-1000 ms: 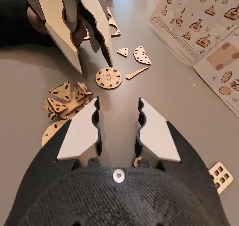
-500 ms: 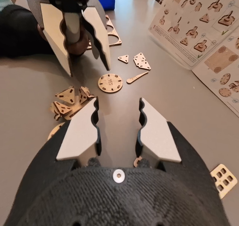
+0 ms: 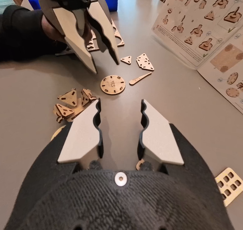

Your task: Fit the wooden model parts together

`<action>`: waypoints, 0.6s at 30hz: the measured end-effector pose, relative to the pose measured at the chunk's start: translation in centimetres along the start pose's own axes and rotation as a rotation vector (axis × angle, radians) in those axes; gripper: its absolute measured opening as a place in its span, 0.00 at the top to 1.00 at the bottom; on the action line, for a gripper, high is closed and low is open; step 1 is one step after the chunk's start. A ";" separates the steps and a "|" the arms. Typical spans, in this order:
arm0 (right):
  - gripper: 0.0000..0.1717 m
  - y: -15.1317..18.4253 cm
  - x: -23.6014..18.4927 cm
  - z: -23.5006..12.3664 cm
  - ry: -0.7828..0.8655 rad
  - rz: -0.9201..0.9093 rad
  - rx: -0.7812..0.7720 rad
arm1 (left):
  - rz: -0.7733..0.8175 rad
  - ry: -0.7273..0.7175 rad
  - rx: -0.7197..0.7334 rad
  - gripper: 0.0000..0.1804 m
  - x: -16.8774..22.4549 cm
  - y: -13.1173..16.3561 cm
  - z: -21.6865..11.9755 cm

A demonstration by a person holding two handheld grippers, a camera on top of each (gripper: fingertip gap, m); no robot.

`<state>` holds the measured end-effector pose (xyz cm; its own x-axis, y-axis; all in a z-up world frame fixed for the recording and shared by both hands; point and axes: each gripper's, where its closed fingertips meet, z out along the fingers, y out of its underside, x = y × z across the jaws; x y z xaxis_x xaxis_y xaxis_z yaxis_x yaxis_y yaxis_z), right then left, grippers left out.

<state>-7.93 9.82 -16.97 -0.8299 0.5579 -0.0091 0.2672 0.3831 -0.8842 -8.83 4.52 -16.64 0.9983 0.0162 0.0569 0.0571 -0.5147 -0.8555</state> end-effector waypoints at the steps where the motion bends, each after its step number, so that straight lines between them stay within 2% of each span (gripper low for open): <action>1: 0.65 0.0 0.0 0.0 -0.002 0.003 0.000 | -0.004 -0.017 -0.024 0.78 -0.4 0.5 0.0; 4: 0.65 0.0 0.0 0.0 -0.008 0.010 0.000 | -0.015 -0.033 -0.115 0.73 -1.1 2.3 0.4; 9: 0.65 0.0 0.0 0.0 -0.015 0.015 -0.004 | 0.009 -0.043 -0.185 0.65 -1.0 3.3 1.1; 11: 0.65 0.1 -0.1 0.1 -0.017 0.015 -0.008 | 0.002 -0.052 -0.271 0.61 -1.0 4.6 1.5; 14: 0.65 0.2 -0.1 0.1 -0.019 0.014 -0.016 | 0.022 -0.058 -0.270 0.63 -0.8 4.5 1.6; 16: 0.65 0.2 -0.1 0.2 -0.019 0.013 -0.020 | 0.019 -0.046 -0.260 0.73 -0.7 4.3 1.5; 18: 0.65 0.3 -0.1 0.2 -0.020 0.012 -0.023 | 0.022 -0.042 -0.262 0.73 -0.6 4.4 1.5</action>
<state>-7.86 9.70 -17.33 -0.8363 0.5476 -0.0292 0.2880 0.3933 -0.8731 -9.18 3.58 -21.21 0.9993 0.0354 0.0135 0.0349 -0.7194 -0.6937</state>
